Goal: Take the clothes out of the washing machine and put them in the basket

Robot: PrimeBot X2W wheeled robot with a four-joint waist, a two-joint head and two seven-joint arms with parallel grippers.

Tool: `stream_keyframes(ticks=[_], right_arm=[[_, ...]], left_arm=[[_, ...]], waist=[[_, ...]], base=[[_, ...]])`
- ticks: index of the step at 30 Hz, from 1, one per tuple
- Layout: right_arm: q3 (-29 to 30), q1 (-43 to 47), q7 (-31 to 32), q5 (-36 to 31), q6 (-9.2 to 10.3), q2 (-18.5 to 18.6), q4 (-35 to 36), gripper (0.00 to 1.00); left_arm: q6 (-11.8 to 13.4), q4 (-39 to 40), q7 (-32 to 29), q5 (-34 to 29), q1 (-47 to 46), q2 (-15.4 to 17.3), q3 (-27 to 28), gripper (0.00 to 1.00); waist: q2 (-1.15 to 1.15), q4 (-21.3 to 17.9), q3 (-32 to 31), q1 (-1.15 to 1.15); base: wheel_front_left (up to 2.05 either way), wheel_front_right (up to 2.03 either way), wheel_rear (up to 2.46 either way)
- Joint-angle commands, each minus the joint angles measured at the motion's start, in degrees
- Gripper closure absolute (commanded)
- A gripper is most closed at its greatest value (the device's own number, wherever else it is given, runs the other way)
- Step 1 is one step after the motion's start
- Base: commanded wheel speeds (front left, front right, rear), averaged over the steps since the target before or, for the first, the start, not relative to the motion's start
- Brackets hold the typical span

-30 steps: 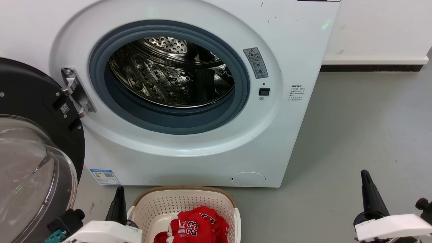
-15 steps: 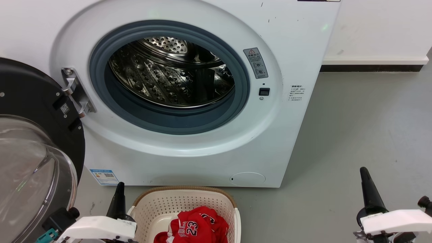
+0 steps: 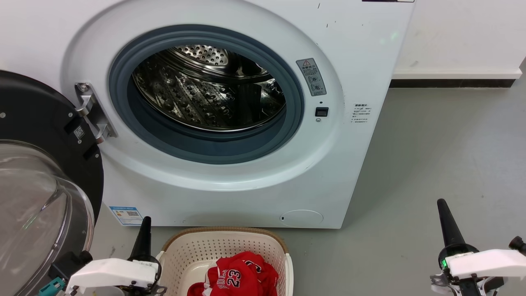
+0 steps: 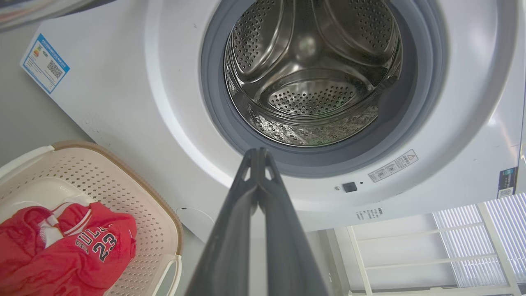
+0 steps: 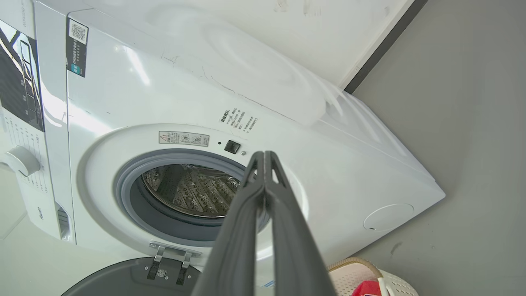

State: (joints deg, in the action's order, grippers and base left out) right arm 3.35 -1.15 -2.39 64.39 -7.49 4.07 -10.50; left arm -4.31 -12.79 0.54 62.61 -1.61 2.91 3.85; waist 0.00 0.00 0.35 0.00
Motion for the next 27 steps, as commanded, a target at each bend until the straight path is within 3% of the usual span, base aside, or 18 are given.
stream_keyframes(ticks=[1,27], right_arm=[[0.2,-1.3,0.5,1.9,-0.01,0.4,0.1,1.0],[0.8,-3.4,4.2,16.2,-0.01,0.3,-1.8,1.0]], left_arm=[[-0.5,0.3,-0.5,1.8,-1.5,0.0,0.3,1.0],[-1.9,-0.6,-4.0,16.3,-3.3,0.0,1.6,1.0]], waist=[[0.0,0.0,0.0,0.0],[0.0,0.0,-0.1,0.0]], base=[[0.0,0.0,0.0],[0.0,0.0,0.0]])
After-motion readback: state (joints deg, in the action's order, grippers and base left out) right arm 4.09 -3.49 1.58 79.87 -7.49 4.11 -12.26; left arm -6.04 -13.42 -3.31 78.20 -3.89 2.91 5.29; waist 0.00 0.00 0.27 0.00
